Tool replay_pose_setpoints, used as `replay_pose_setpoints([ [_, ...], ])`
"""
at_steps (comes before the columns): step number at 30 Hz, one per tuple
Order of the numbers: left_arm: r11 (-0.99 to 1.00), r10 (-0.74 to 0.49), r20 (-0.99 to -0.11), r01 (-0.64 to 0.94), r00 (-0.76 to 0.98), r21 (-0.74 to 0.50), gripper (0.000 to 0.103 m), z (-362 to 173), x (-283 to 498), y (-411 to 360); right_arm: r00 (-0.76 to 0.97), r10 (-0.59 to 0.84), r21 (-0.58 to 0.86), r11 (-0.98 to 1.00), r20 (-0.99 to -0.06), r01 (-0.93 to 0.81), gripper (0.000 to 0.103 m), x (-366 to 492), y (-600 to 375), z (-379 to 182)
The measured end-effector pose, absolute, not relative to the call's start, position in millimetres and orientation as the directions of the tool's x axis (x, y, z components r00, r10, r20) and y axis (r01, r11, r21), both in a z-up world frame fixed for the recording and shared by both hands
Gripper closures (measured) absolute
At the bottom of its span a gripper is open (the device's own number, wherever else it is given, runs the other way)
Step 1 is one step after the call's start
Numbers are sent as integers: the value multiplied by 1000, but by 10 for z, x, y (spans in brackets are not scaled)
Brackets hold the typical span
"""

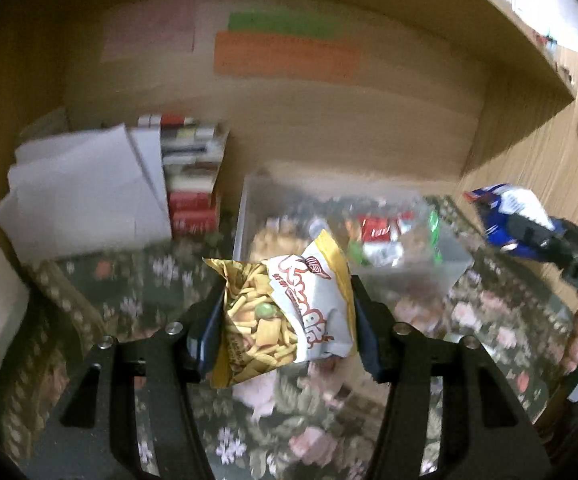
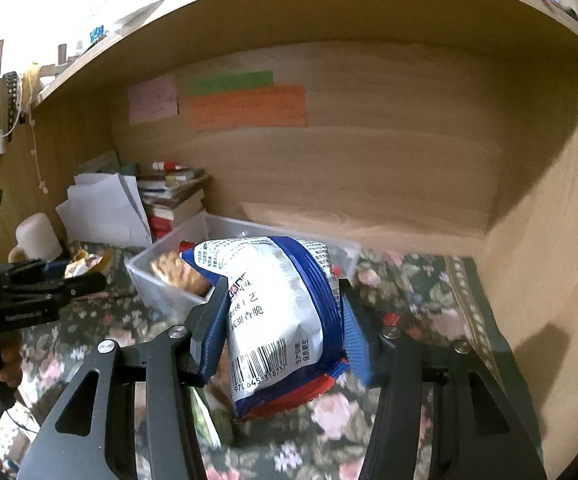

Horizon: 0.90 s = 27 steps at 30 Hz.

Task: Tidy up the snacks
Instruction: 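Lower both held bags into the clear box and open both tools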

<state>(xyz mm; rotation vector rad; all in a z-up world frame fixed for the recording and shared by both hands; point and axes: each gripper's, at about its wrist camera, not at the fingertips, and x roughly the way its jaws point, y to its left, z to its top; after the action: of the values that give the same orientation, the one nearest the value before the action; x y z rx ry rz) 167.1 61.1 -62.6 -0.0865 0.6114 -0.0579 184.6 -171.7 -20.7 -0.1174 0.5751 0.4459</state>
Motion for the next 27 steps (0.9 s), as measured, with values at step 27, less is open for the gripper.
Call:
replay_pose_setpoints([
  [27,993,-113,-629,76,769,-86,44,-781,2772,537,637,380,19,868,-671,-497,53,2830,-1084,-604],
])
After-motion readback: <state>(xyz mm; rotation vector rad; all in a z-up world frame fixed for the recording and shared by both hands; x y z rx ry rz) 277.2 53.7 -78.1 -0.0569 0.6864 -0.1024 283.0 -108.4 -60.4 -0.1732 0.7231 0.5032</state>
